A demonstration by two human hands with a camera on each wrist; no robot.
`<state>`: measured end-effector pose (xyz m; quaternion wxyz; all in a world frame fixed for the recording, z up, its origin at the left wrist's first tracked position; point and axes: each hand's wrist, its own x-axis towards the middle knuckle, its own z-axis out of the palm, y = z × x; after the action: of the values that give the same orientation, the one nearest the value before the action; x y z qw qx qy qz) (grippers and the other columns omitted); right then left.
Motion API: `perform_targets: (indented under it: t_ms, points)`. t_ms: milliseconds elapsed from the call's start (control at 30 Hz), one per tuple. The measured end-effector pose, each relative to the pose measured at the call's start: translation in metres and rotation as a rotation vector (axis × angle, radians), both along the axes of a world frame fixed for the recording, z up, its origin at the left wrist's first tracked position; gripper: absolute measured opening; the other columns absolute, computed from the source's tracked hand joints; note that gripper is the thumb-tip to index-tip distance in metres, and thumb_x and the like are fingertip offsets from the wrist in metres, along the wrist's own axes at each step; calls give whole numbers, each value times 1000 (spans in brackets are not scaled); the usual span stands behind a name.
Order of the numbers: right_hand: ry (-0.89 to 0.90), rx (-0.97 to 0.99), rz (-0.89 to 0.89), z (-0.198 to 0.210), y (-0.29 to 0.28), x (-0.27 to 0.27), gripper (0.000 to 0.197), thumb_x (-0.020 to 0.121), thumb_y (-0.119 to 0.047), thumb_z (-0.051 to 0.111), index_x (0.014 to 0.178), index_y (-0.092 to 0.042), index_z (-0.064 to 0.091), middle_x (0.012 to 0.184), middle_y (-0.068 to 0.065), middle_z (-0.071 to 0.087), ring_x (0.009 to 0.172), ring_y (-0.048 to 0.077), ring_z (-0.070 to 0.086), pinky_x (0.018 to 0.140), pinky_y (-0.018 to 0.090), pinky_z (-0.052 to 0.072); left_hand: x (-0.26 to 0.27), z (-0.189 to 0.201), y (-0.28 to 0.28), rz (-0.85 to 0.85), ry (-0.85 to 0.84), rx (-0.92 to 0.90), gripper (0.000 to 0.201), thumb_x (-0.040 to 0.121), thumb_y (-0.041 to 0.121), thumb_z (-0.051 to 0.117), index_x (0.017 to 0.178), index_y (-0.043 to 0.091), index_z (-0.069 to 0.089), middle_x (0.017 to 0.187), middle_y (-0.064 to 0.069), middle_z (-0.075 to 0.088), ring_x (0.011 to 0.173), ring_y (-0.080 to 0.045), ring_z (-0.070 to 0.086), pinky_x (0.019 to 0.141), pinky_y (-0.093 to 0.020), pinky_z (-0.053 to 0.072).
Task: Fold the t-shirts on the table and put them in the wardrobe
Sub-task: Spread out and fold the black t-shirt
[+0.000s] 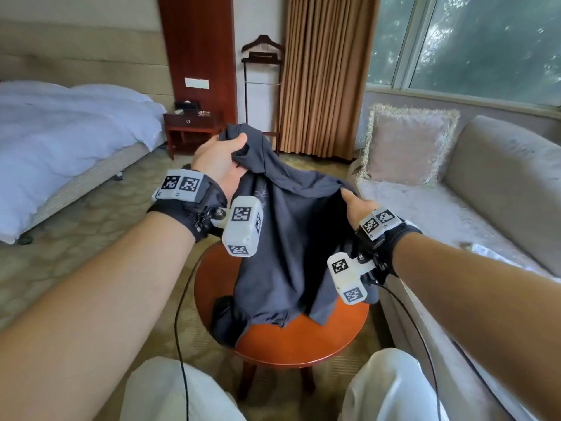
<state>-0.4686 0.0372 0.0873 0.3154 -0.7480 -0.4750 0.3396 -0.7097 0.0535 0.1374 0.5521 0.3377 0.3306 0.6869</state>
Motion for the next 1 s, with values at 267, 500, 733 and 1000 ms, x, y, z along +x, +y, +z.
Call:
perform_targets:
  t_ms: [267, 500, 733, 1000]
  points:
    - [8, -17, -114, -19, 10, 18, 100, 79, -79, 46, 135, 4, 48, 141, 22, 48, 132, 35, 43, 115, 41, 24, 21, 66, 24, -22, -39, 194, 14, 97, -2, 52, 104, 6, 62, 89, -10, 73, 80, -23, 72, 67, -35, 57]
    - [14, 13, -162, -25, 39, 36, 86, 88, -70, 42, 134, 3, 51, 138, 23, 51, 127, 36, 47, 108, 38, 29, 68, 60, 40, -25, -18, 90, 20, 93, 1, 61, 113, 5, 63, 105, -14, 69, 89, -28, 68, 67, -38, 60]
    - [181, 28, -259, -39, 43, 38, 84, 86, -66, 51, 136, 2, 48, 138, 19, 51, 127, 35, 48, 108, 38, 31, 40, -16, 55, 142, 301, -174, 6, 91, 14, 68, 96, 14, 65, 98, -8, 68, 92, -25, 67, 69, -34, 57]
    - [346, 26, -165, -57, 109, 44, 94, 32, -67, 76, 113, -21, 70, 117, 9, 66, 103, 33, 63, 96, 40, 45, 19, -53, 43, -103, 274, -357, 25, 83, -13, 63, 107, -4, 64, 111, -13, 67, 102, -23, 66, 70, -27, 55]
